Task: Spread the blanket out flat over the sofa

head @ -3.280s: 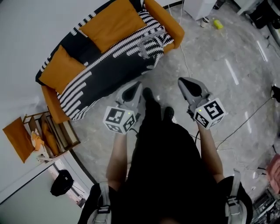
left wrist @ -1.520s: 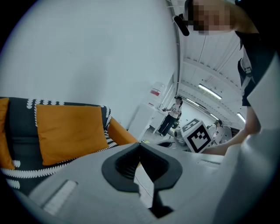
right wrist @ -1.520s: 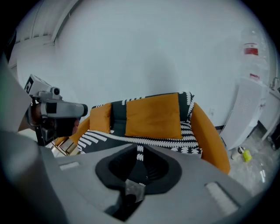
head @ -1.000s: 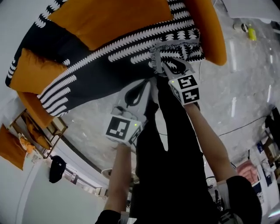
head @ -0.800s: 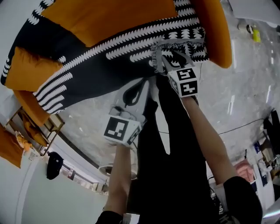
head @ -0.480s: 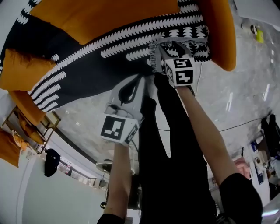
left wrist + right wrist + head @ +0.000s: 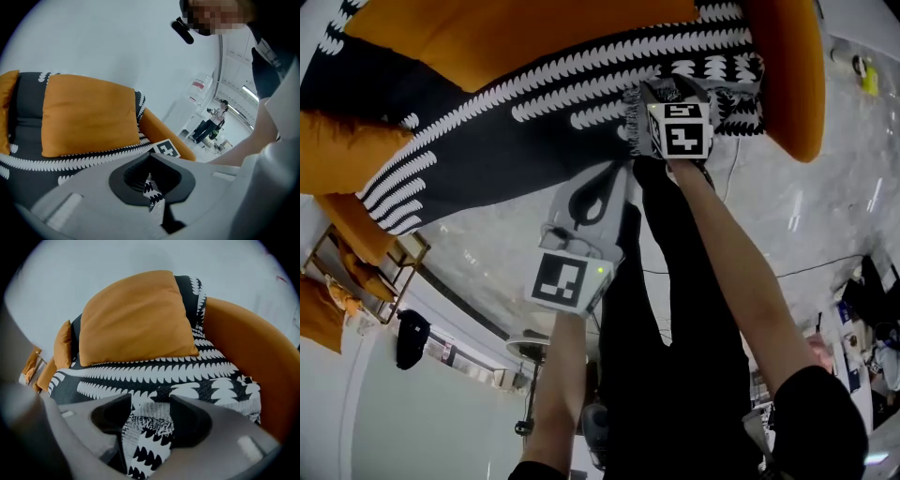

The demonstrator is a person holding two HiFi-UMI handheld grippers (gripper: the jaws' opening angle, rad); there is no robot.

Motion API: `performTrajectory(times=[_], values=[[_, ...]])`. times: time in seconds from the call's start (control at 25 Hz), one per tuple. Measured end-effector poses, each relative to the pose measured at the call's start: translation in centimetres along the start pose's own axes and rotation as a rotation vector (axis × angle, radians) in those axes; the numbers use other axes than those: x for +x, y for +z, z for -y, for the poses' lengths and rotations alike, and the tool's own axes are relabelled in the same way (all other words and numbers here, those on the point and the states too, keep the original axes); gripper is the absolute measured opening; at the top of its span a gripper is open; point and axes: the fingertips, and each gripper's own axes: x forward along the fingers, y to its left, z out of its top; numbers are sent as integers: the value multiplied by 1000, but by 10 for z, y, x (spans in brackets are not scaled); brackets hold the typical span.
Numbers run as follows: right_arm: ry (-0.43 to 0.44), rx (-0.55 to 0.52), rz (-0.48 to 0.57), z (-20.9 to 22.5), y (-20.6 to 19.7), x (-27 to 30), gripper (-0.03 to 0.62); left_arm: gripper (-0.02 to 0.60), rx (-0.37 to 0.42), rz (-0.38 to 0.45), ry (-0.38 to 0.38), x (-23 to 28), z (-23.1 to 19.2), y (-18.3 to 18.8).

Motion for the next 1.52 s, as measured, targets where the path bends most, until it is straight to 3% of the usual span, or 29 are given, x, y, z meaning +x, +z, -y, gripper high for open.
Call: performTrajectory(times=[0.52, 0.76, 1.04, 1.52], values=[[-27, -80, -74, -9, -11, 40, 256, 2, -29, -36, 30, -7, -28, -14], [-49, -113, -83, -2, -21, 37, 187, 2, -28, -41, 21, -10, -22, -24], [-76, -93, -59, 7, -26, 20, 20, 2, 8, -41, 8, -18, -11, -31], [-109, -42, 19, -10, -53, -47, 12, 2, 77, -43, -68, -61, 17, -50]])
